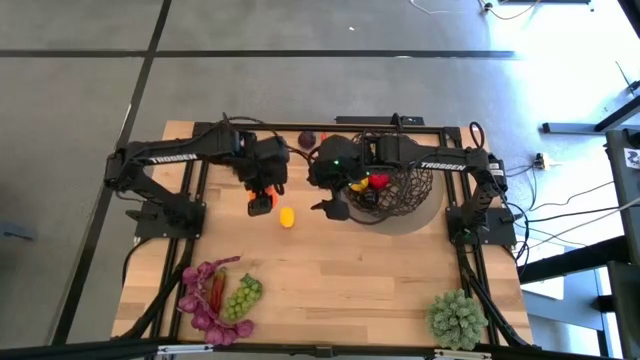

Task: Build produce basket
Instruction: Put the orange into the black wire basket

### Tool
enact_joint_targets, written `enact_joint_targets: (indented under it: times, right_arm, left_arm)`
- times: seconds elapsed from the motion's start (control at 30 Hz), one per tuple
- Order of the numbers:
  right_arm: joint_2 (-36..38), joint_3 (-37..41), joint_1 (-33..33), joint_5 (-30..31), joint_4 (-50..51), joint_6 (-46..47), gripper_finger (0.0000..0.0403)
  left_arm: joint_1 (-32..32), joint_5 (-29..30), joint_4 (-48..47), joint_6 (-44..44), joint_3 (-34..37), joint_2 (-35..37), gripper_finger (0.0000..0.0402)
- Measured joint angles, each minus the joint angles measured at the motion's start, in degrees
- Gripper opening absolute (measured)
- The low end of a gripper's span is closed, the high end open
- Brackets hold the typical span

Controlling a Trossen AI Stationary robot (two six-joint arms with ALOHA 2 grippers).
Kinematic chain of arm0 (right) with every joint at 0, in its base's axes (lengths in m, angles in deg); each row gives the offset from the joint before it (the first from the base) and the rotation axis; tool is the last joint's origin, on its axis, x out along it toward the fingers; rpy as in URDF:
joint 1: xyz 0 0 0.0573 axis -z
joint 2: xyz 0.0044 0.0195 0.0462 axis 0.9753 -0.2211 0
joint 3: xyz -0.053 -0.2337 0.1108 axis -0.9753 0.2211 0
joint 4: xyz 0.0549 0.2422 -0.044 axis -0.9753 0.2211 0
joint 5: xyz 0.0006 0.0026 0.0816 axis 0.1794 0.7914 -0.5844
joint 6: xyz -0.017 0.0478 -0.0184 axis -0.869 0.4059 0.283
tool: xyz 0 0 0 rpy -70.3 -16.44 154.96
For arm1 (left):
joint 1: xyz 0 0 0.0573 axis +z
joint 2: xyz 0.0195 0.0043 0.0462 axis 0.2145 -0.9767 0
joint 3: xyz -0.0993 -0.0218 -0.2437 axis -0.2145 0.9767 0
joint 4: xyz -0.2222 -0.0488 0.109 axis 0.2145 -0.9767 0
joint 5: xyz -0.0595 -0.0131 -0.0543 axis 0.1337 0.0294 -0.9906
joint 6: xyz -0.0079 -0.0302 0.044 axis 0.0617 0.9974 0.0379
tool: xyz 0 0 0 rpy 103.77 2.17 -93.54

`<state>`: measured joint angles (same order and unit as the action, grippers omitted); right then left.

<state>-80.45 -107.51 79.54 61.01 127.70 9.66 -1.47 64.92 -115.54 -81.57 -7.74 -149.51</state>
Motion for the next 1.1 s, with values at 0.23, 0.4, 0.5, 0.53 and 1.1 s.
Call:
enact_joint_targets:
  times: [0.23, 0.4, 0.5, 0.53, 1.1]
  right_arm:
    - [0.0, -0.1, -0.1, 0.2, -1.2, -0.1, 0.0375]
    - [0.0, -0.1, -0.7, 0.3, -3.9, -1.0, 0.0375]
    - [0.0, 0.0, -1.1, 0.8, -4.8, -3.6, 0.0375]
    - [0.0, 0.0, -1.1, 1.9, -4.8, -4.0, 0.0375]
    - [0.0, 0.0, -0.4, 19.5, -5.3, -4.1, 0.0375]
  left_arm:
    - [4.7, -0.6, -3.0, -3.0, -2.6, -0.1, 0.0269]
    - [7.8, -1.0, -3.2, -2.6, -2.7, -1.0, 0.0269]
    - [8.2, -1.5, -3.2, -2.6, -2.7, -2.4, 0.0269]
    - [7.9, -1.8, -3.3, -2.6, -2.7, -2.8, 0.0269]
    - [1.4, 3.6, -13.7, -1.3, -2.7, -3.4, 0.0269]
